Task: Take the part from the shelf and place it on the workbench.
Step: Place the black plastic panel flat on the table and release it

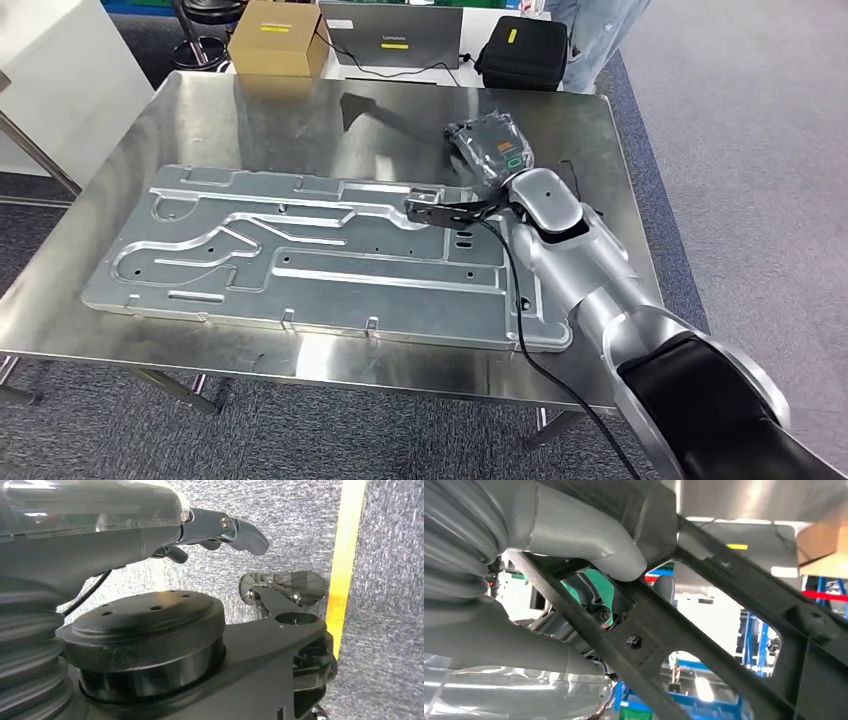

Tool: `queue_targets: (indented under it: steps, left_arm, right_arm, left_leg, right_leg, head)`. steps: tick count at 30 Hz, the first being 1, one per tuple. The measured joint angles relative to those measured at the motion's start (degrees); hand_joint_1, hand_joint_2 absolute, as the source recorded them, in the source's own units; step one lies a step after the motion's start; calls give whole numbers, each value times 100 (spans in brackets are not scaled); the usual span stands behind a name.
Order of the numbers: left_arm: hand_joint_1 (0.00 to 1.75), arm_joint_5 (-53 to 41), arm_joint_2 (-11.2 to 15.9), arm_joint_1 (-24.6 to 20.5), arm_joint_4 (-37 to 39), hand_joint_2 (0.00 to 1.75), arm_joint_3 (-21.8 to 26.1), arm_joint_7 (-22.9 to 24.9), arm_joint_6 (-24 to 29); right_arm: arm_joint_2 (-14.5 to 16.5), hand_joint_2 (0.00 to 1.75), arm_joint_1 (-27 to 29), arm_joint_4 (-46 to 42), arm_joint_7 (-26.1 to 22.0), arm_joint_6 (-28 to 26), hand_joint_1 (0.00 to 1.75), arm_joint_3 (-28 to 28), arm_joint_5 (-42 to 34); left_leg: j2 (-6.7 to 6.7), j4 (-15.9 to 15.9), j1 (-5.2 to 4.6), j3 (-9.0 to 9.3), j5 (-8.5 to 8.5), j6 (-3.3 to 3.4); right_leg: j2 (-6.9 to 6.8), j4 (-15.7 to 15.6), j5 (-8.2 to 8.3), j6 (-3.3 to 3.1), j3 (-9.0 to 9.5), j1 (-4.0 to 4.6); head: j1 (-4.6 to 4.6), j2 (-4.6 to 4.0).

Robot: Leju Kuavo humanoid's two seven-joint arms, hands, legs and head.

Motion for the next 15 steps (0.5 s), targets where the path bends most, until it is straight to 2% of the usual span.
queue_targets:
  steps: [2, 3, 6, 7, 9, 11, 12, 13, 14, 15]
  left_arm:
    - [0, 8, -2, -4, -1, 175, 0, 2, 4]
    - [0, 10, -2, -6, 0, 175, 0, 4, 7]
    - [0, 8, -3, -4, 1, 175, 0, 8, 13]
    - [0, 5, -4, -2, 1, 175, 0, 8, 13]
    - [0, 0, -4, 0, 0, 175, 0, 7, 13]
    - [0, -1, -4, 3, 0, 175, 0, 7, 13]
    - [0, -1, -3, 6, 0, 175, 0, 7, 13]
    - [0, -3, -3, 10, 1, 175, 0, 7, 13]
    - [0, -7, -2, 12, 1, 175, 0, 7, 13]
    - [0, -15, -2, 12, 0, 175, 0, 6, 13]
  right_arm:
    - [91, 175, -25, 36, -7, 45, 175, 46, -8]
    - [134, 175, -34, 53, -14, 67, 175, 68, -14]
    - [225, 175, -39, 112, -67, 113, 175, 118, -50]
    - [250, 175, -42, 127, -81, 114, 175, 128, -65]
    - [305, 175, -44, 150, -87, 112, 175, 141, -80]
    - [338, 175, -32, 180, -85, 111, 175, 151, -83]
    - [343, 175, -19, 196, -86, 112, 175, 159, -84]
    - [347, 175, -7, 210, -90, 112, 175, 168, -88]
    - [351, 175, 1, 220, -94, 112, 175, 177, -97]
    - [358, 175, 5, 225, -98, 113, 175, 182, -113]
  left_leg:
    - [-2, 64, -19, -28, -45, -64]
    - [0, 80, -31, -40, -56, -93]
    - [6, 90, -21, -50, -71, -174]
    - [9, 165, -11, -78, -135, -203]
    - [17, 651, 4, -280, -432, -250]
    - [18, 1414, 8, -624, -767, -272]
    - [18, 1661, 8, -745, -826, -274]
    - [18, 1700, 8, -770, -773, -268]
    - [18, 1507, 8, -683, -620, -254]
    - [18, 1137, 8, -508, -410, -232]
  right_leg:
    - [5, -613, 215, -25, 291, 3]
    - [12, -736, 227, -49, 342, 11]
    - [22, -772, 234, -154, 344, 30]
    - [18, -787, 242, -194, 354, 28]
    - [9, -812, 252, -251, 373, 19]
    - [6, -811, 248, -271, 376, 31]
    - [6, -809, 246, -275, 377, 39]
    - [6, -806, 243, -277, 380, 45]
    - [9, -804, 241, -277, 387, 49]
    - [13, -803, 237, -274, 396, 52]
  head:
    - [-3, 0]
    - [-7, 0]
    - [-13, 0]
    - [-15, 0]
    - [-21, 0]
    - [-25, 0]
    - [-25, -1]
    - [-25, -1]
    - [-26, -1]
    - [-26, -1]
